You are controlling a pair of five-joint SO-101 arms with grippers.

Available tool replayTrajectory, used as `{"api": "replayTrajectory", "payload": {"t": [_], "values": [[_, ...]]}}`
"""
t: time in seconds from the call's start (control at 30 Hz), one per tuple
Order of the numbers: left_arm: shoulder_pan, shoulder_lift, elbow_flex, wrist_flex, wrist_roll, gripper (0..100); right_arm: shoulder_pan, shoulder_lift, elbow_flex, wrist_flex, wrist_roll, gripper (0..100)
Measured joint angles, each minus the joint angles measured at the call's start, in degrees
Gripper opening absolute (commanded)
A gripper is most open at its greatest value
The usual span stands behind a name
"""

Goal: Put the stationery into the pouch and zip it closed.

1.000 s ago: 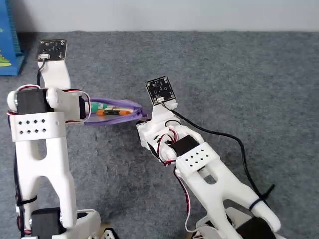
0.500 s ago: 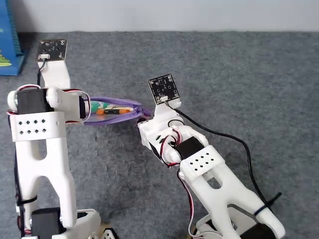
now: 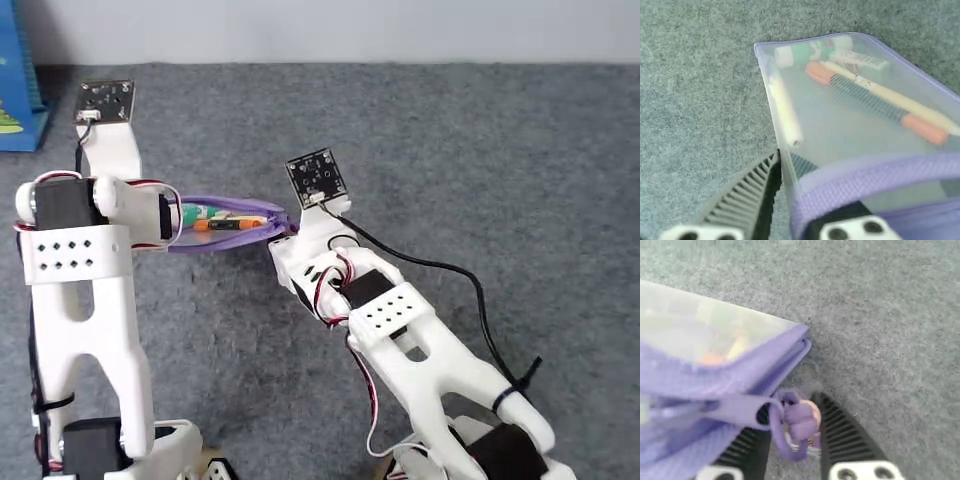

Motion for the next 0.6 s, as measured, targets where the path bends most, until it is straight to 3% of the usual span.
{"api": "replayTrajectory", "payload": {"t": [0.47, 0.6], "values": [[0.0, 0.0, 0.0, -0.2, 0.0, 1, -0.1, -18.4, 7.9, 9.1, 0.6, 0.7], [0.0, 0.3, -1.6, -3.8, 0.0, 5, -0.7, -25.6, 10.8, 12.8, 0.6, 0.7]]}}
